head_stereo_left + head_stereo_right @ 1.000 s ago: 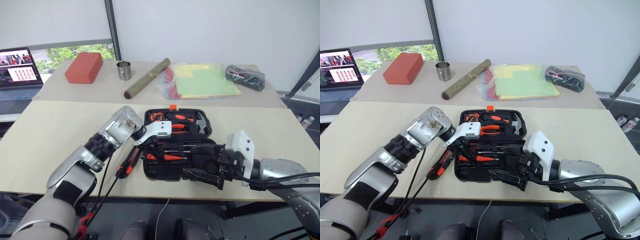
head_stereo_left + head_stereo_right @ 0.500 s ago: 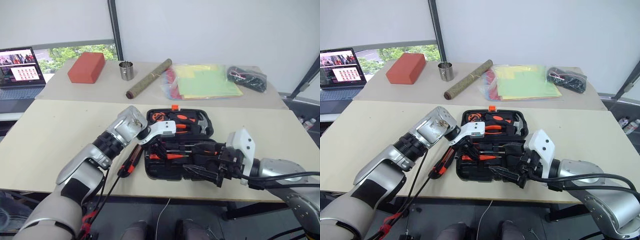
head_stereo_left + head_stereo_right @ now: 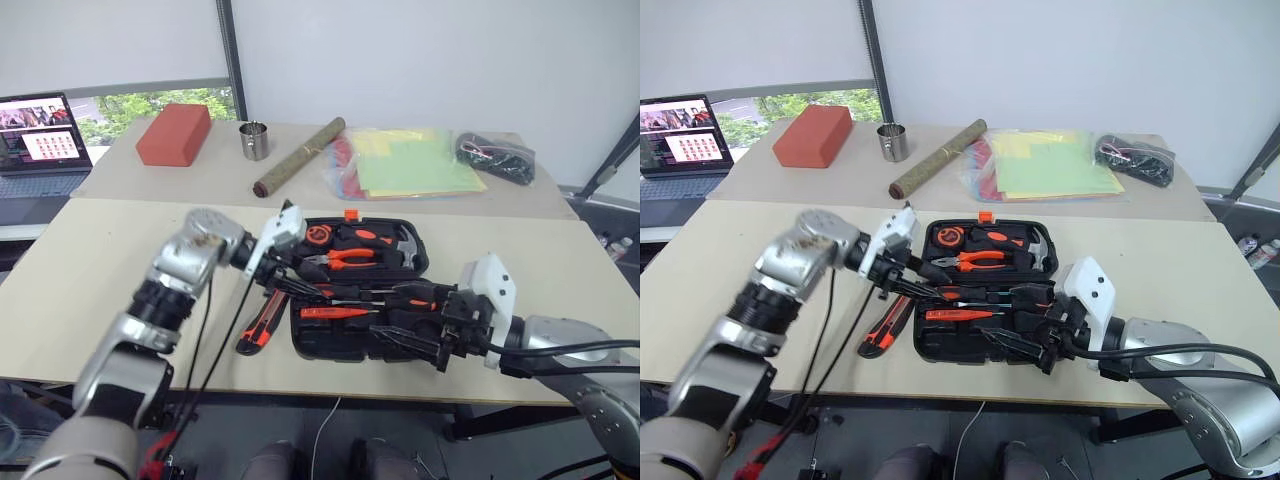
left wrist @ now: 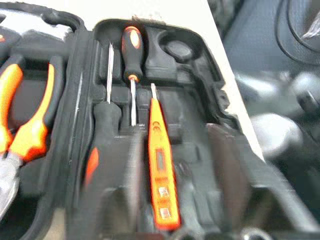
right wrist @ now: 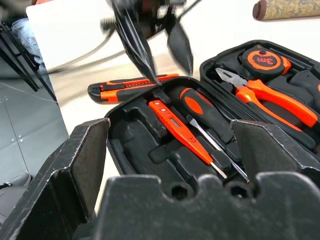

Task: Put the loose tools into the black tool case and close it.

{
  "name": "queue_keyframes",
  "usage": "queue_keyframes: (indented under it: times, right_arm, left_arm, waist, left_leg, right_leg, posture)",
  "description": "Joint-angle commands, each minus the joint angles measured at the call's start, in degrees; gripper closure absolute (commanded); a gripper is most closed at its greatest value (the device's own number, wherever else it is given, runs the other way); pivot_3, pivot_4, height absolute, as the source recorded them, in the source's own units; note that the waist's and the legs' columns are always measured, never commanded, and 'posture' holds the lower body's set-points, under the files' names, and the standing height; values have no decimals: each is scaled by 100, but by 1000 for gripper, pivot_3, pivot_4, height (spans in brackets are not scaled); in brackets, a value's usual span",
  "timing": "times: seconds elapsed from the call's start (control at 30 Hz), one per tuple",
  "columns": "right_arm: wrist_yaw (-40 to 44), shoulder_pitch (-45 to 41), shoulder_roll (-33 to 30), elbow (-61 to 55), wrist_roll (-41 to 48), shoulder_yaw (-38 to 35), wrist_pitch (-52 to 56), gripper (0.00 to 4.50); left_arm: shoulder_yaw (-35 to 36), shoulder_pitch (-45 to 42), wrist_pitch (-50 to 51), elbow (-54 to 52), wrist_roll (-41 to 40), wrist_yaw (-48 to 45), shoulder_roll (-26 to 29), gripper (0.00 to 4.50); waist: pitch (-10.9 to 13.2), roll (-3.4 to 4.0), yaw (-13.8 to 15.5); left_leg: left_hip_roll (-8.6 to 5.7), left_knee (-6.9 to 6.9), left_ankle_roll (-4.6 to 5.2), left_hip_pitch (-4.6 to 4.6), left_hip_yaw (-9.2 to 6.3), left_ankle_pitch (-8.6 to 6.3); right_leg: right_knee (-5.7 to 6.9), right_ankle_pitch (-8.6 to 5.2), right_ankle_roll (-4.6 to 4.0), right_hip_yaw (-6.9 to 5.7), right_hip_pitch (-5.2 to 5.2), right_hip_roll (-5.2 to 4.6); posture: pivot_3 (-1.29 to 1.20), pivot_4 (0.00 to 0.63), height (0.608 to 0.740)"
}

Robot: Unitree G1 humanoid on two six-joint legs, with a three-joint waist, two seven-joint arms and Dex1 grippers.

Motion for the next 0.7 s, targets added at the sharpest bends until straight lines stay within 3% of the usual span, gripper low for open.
queue_keyframes:
  times: [0.03,0.07,0.4,0.7]
  right_arm:
    - [35,-164,-38,20,6,-76,-125,0]
    - [46,-179,-41,42,4,-76,-128,0]
    - [-15,-270,11,100,97,-96,-63,0]
    - [-133,-255,103,95,100,-87,-44,0]
  left_arm:
    - [310,89,-637,296,-26,373,-240,4137]
    - [298,117,-708,367,-7,379,-271,4418]
    - [-453,362,-1491,646,786,65,-90,4418]
    - [-748,248,-2340,1261,1431,419,-136,4418]
  waist:
    - [0,-1,6]
    - [0,-1,5]
    - [-2,0,-12]
    - [-23,1,-2]
  left_leg:
    - [0,0,0,-1,0,0]
    - [0,1,0,0,2,0]
    - [1,-1,-1,4,7,0]
    - [2,-1,-1,25,5,-1]
  right_leg:
    - [-1,2,-1,0,-1,1]
    - [1,2,-1,0,-1,1]
    - [3,3,-4,-1,-1,6]
    - [1,4,-5,2,18,1]
  posture:
    - [0,150,736]
    - [0,150,736]
    - [0,150,736]
    - [0,150,736]
